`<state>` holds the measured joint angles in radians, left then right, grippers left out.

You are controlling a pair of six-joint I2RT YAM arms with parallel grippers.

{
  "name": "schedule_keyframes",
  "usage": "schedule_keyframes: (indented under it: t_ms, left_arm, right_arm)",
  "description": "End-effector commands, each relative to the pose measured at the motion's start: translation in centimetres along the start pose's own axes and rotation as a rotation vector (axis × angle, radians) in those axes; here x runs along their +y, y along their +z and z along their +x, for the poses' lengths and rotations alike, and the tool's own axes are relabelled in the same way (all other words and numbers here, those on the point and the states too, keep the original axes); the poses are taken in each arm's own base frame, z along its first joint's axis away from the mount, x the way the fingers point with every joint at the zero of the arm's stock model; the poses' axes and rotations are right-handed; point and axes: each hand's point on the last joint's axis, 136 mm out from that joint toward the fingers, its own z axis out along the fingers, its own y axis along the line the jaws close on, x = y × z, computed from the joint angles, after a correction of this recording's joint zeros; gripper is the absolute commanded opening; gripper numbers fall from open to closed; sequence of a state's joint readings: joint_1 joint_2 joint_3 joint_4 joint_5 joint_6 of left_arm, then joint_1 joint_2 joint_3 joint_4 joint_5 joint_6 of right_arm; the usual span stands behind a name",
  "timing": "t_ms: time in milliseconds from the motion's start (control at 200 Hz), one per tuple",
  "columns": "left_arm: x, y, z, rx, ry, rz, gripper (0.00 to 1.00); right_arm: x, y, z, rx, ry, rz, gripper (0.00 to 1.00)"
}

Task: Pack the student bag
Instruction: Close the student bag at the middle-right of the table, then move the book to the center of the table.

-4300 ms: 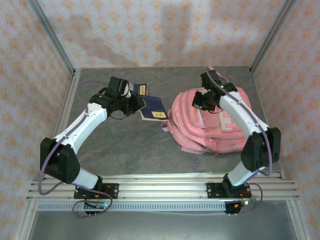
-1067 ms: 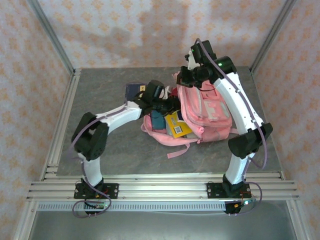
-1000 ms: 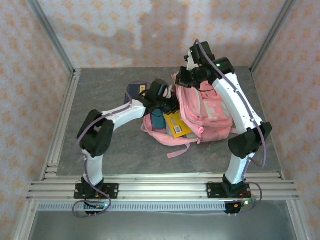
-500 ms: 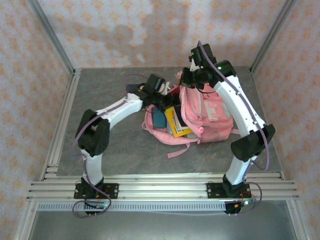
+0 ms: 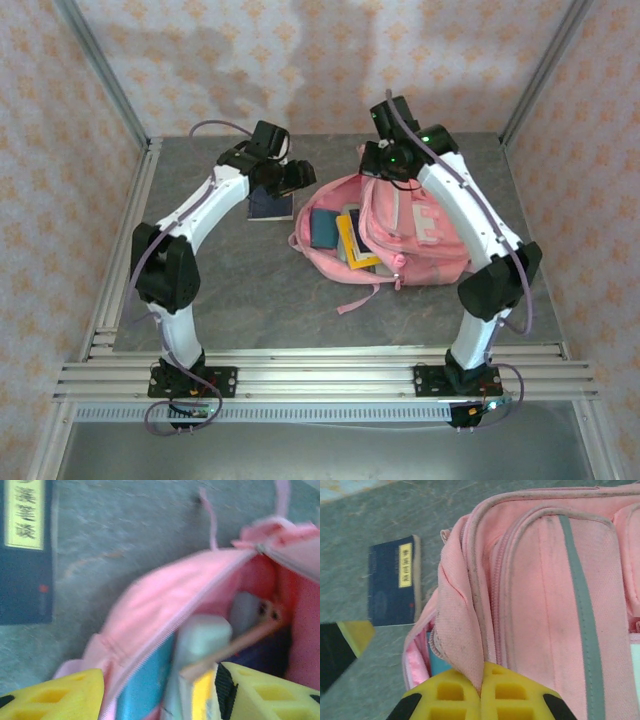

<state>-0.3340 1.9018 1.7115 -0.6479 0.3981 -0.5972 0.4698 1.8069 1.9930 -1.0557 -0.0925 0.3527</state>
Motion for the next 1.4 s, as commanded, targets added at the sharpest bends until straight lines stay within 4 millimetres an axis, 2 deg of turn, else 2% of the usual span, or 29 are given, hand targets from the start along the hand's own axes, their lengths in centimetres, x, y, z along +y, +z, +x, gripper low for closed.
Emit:
schedule_keyframes:
  t_ms: [0, 90, 145, 165, 280, 320, 450, 590, 666, 776, 896, 996, 1031, 1051, 1151, 1221, 1311, 1396]
  left_arm:
    - [5.0, 3.5, -0.4, 0.037, -0.059, -0.178, 0.59]
    - [6.6, 5.7, -1.1, 0.059, -0.077, -0.231, 0.57]
    - [7.5, 6.9, -1.4, 0.072, -0.086, -0.256, 0.56]
    - [7.8, 7.3, -1.6, 0.076, -0.089, -0.260, 0.55]
    - [9.5, 9.4, -1.7, 0.101, -0.080, -0.306, 0.55]
    - [10.2, 10.1, -1.5, 0.117, -0.074, -0.330, 0.55]
    - [12.3, 11.5, -0.1, 0.169, -0.059, -0.393, 0.55]
    - [13.7, 11.8, 2.6, 0.228, -0.079, -0.397, 0.55]
    - [14.4, 11.6, 4.8, 0.262, -0.101, -0.390, 0.55]
    - [15.4, 10.4, 7.9, 0.311, -0.115, -0.401, 0.55]
    - [15.4, 8.0, 11.2, 0.325, -0.133, -0.389, 0.55]
    - [15.2, 6.1, 14.8, 0.343, -0.180, -0.370, 0.55]
    - [15.4, 5.8, 16.7, 0.364, -0.188, -0.378, 0.55]
    - [14.6, 4.8, 16.9, 0.346, -0.185, -0.355, 0.55]
    - [12.7, 2.6, 20.9, 0.373, -0.151, -0.339, 0.55]
    - [10.5, 0.7, 23.1, 0.363, -0.148, -0.285, 0.55]
    - [8.4, -2.4, 23.5, 0.300, -0.172, -0.210, 0.56]
    - [7.6, -6.1, 21.9, 0.183, -0.191, -0.154, 0.61]
  right_arm:
    - [-6.3, 1.8, 0.3, -0.035, -0.038, 0.370, 0.00]
    - [-8.8, 1.9, -0.5, -0.085, -0.078, 0.561, 0.00]
    - [-9.0, 2.3, -0.5, -0.087, -0.087, 0.588, 0.00]
    - [-8.9, 2.5, -0.5, -0.083, -0.087, 0.582, 0.04]
    - [-6.8, 2.7, -0.5, -0.084, -0.118, 0.518, 0.35]
    - [-5.9, 2.5, -0.5, -0.090, -0.138, 0.490, 0.39]
    - [-3.0, 1.6, 0.4, -0.078, -0.159, 0.355, 0.44]
    - [-1.1, 0.4, 2.0, -0.048, -0.167, 0.235, 0.46]
    - [-0.6, -0.2, 3.0, -0.036, -0.184, 0.190, 0.48]
    - [-0.1, -0.8, 4.7, -0.015, -0.184, 0.133, 0.48]
    - [0.5, -0.8, 7.0, 0.028, -0.158, 0.046, 0.48]
    - [1.3, -0.7, 9.1, 0.061, -0.151, -0.025, 0.46]
    - [1.6, -0.6, 9.9, 0.070, -0.153, -0.045, 0.46]
    - [1.8, -0.5, 10.4, 0.078, -0.155, -0.057, 0.46]
    - [2.9, -0.2, 13.1, 0.115, -0.177, -0.110, 0.45]
    - [3.6, 0.1, 14.8, 0.145, -0.164, -0.157, 0.43]
    - [4.3, 0.4, 16.7, 0.188, -0.130, -0.224, 0.40]
    - [4.0, 1.0, 18.3, 0.223, -0.115, -0.220, 0.33]
